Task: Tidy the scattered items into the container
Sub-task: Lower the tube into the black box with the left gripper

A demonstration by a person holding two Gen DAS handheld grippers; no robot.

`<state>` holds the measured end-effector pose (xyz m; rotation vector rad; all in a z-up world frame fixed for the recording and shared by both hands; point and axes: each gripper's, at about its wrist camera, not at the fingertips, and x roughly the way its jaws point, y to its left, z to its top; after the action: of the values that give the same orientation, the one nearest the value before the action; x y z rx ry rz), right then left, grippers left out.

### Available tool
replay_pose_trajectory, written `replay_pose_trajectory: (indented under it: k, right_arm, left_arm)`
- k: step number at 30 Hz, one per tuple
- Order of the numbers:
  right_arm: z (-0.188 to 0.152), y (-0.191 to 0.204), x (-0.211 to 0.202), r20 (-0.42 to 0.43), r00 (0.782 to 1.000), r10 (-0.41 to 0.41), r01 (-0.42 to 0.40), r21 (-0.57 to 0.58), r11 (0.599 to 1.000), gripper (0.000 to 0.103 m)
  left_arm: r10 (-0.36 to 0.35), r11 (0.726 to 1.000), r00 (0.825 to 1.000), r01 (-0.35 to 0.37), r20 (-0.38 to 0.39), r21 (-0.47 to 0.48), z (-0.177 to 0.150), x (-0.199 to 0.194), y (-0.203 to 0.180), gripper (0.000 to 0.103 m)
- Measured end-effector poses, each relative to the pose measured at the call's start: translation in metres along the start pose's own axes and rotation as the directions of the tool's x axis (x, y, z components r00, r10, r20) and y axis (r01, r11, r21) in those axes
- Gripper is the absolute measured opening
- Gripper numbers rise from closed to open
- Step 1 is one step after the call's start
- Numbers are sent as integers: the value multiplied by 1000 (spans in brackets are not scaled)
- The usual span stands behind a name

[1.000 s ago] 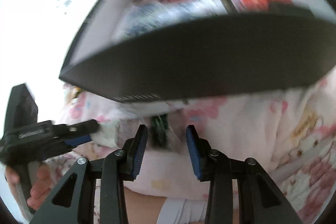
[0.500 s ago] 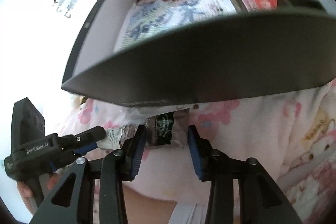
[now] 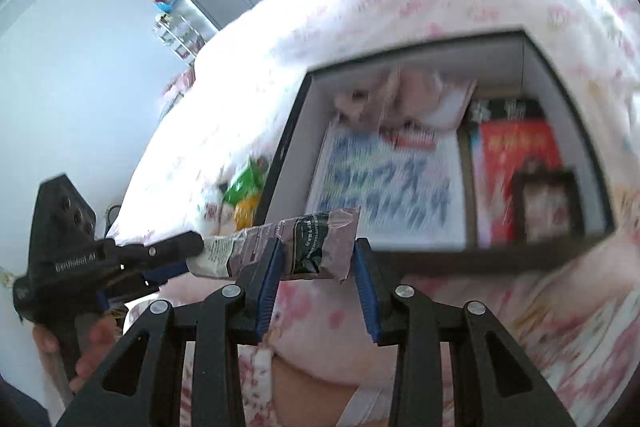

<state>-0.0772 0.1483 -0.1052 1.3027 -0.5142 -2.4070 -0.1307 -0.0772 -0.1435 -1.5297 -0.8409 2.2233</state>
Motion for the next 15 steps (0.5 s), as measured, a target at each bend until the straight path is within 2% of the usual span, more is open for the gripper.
replay_pose_trajectory:
  k: [1, 4, 10, 15]
  right_arm:
    - [8, -4, -1, 12, 1000, -3, 3, 0, 1000, 32]
    - [40, -28, 0, 32, 1000, 0, 0, 22, 1000, 32]
    - [80, -66, 5, 19, 999, -49, 49, 31, 998, 31]
    - [97, -102, 34, -71, 997, -20, 26, 72, 997, 30]
  left_arm:
    - [-1, 999, 1000, 1, 5, 38, 11, 5, -13, 36]
    - [-20, 997, 1000, 20, -4, 73, 34, 38, -32, 36]
    - [-51, 998, 995, 54, -82, 43, 85, 94, -35, 35]
    - [19, 997, 994, -11, -111, 74, 102, 127, -37, 36]
